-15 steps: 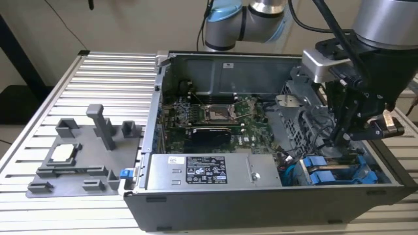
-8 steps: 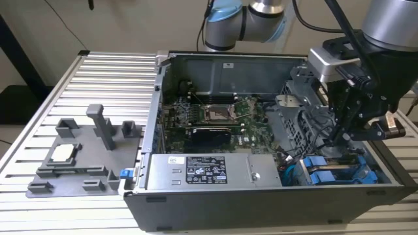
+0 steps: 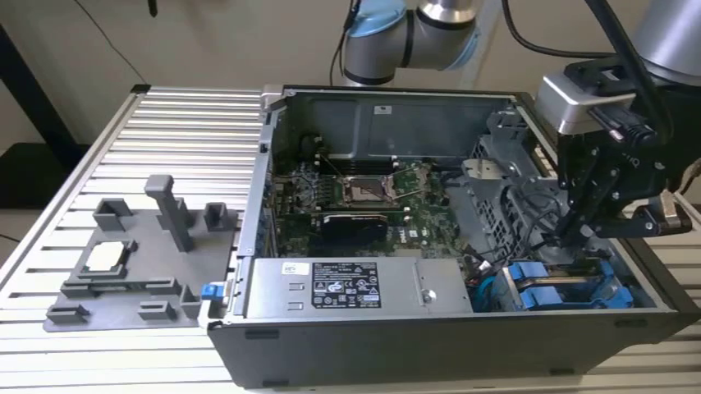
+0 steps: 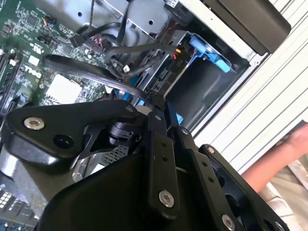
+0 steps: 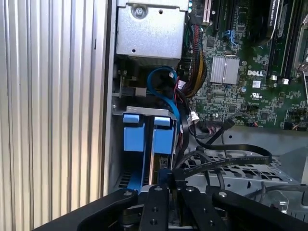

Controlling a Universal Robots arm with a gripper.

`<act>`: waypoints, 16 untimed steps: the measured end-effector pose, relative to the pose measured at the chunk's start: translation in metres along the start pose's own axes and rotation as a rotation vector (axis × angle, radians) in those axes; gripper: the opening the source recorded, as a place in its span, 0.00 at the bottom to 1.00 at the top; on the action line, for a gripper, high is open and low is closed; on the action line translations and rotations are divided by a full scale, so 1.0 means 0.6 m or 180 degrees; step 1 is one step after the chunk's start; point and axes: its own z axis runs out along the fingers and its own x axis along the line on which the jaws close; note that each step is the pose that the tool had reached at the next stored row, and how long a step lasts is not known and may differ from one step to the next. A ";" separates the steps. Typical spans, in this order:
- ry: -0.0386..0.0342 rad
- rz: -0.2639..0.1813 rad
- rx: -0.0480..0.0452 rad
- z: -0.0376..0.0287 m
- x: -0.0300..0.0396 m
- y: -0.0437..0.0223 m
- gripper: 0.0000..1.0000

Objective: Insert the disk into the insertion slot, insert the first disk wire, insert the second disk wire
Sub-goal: 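Insert the second disk wire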

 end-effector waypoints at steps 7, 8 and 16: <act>-0.0012 0.0160 -0.0037 0.001 0.001 -0.004 0.16; -0.0015 0.0187 -0.0038 0.001 0.001 -0.004 0.16; -0.0086 0.0205 -0.0168 0.004 0.009 -0.016 0.16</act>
